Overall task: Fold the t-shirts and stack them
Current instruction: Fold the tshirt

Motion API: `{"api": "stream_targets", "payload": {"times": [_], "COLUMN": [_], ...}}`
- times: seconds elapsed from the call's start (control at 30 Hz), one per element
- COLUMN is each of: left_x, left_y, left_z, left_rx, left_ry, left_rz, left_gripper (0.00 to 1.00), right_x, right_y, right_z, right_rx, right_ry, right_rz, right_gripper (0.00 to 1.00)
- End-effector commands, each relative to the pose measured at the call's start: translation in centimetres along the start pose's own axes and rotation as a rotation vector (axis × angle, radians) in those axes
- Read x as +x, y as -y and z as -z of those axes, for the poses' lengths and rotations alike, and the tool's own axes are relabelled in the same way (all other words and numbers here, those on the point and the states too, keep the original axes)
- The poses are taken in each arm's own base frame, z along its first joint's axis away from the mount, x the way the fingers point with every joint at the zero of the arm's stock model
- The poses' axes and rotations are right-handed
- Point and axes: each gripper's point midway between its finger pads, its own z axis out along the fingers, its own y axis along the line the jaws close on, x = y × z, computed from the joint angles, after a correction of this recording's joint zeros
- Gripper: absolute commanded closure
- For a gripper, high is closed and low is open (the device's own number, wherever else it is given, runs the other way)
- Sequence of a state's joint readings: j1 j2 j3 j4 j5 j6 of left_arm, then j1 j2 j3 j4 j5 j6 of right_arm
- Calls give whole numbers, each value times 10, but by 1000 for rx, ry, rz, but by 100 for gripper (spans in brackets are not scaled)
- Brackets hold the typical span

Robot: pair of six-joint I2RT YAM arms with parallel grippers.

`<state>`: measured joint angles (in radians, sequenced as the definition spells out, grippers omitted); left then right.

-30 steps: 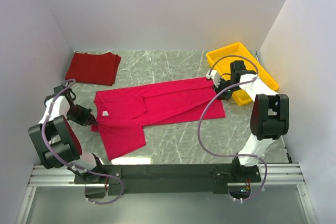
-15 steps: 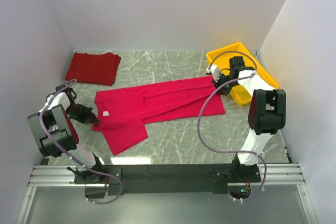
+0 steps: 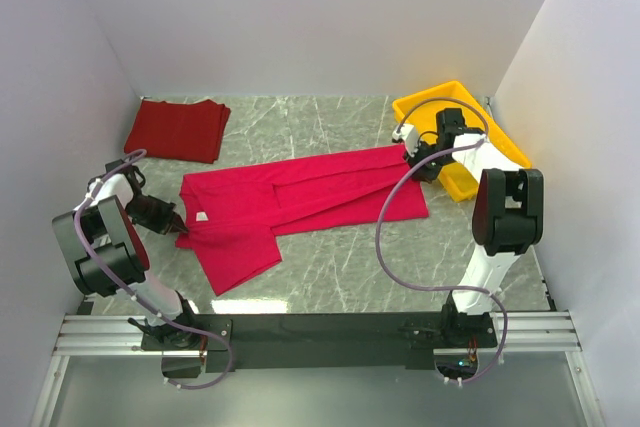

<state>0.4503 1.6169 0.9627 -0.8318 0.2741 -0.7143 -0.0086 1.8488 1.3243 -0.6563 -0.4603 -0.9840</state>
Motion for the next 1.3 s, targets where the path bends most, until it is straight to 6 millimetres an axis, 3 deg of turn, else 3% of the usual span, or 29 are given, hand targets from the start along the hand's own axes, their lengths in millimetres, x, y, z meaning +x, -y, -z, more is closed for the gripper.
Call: {"api": "stream_targets", "payload": {"times": [0.0,0.67,0.87,1.27], "left_x": [-12,-14,-13,-6], "left_y": [11,15,13,-2], "left_z": [7,6,8,20], "left_rx": [33,44,37,-3], "left_ry": [33,26,29,68], "left_rz": [-33,-46,-44,-61], "left_gripper": [99,99,99,99], "right_x": [-12,-12,-21,-27], "right_y": [18,21,16,26], "right_z": [5,2,-2,-3], "right_rx": [58,69,61,100], "right_ry": [15,13,21,34], "right_rz": [24,2,15,-16], "right_gripper": [100,99,98,98]}}
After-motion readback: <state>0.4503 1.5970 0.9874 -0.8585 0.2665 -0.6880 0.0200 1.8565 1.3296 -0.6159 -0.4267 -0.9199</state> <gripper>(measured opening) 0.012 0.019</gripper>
